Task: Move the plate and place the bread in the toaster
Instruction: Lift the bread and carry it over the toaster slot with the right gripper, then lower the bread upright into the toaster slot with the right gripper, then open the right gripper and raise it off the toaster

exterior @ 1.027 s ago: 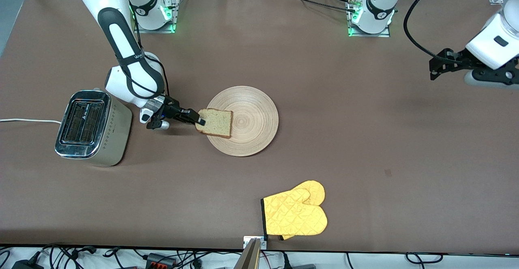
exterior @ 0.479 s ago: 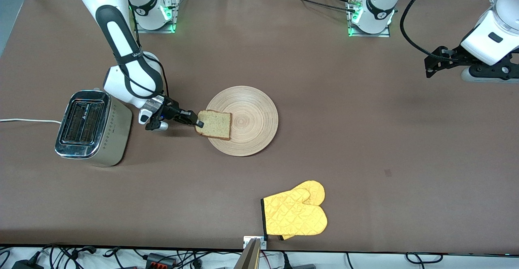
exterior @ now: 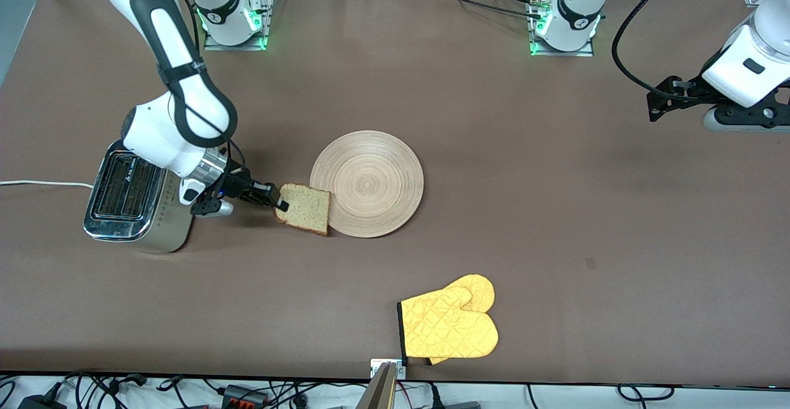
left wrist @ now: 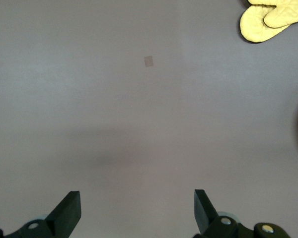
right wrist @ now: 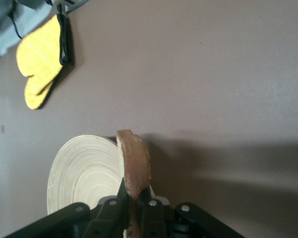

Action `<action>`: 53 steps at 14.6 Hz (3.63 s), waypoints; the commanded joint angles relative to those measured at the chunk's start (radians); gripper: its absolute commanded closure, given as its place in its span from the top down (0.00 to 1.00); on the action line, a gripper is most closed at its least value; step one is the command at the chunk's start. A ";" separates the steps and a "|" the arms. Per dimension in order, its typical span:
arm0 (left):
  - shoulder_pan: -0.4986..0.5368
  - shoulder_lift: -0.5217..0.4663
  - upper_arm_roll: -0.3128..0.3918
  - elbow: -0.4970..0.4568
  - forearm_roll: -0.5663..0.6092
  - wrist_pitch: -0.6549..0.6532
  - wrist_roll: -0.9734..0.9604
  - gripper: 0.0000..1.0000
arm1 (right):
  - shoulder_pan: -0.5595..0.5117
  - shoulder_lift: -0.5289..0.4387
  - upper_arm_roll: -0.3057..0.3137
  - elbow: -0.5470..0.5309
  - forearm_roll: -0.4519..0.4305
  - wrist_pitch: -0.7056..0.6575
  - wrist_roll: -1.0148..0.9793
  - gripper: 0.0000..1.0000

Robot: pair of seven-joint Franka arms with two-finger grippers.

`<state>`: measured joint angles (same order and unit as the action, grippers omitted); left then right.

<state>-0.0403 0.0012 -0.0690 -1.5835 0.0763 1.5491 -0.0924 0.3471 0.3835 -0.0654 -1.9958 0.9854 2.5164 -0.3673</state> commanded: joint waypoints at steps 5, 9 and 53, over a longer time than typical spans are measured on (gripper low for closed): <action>0.004 0.029 0.002 0.039 -0.010 0.011 -0.023 1.00 | -0.002 0.001 -0.180 0.416 -0.595 -0.642 0.304 0.00; 0.010 0.029 0.008 0.037 -0.010 0.009 -0.013 1.00 | -0.005 0.003 -0.240 0.598 -0.867 -0.934 0.291 0.00; 0.000 0.025 -0.003 0.037 -0.012 0.002 -0.023 1.00 | -0.135 0.092 -0.252 0.811 -0.794 -0.990 0.005 1.00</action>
<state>-0.0384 0.0203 -0.0710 -1.5680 0.0763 1.5634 -0.1084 0.2150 0.5177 -0.3231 -1.1961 0.1255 1.5398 -0.3545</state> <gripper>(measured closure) 0.000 0.000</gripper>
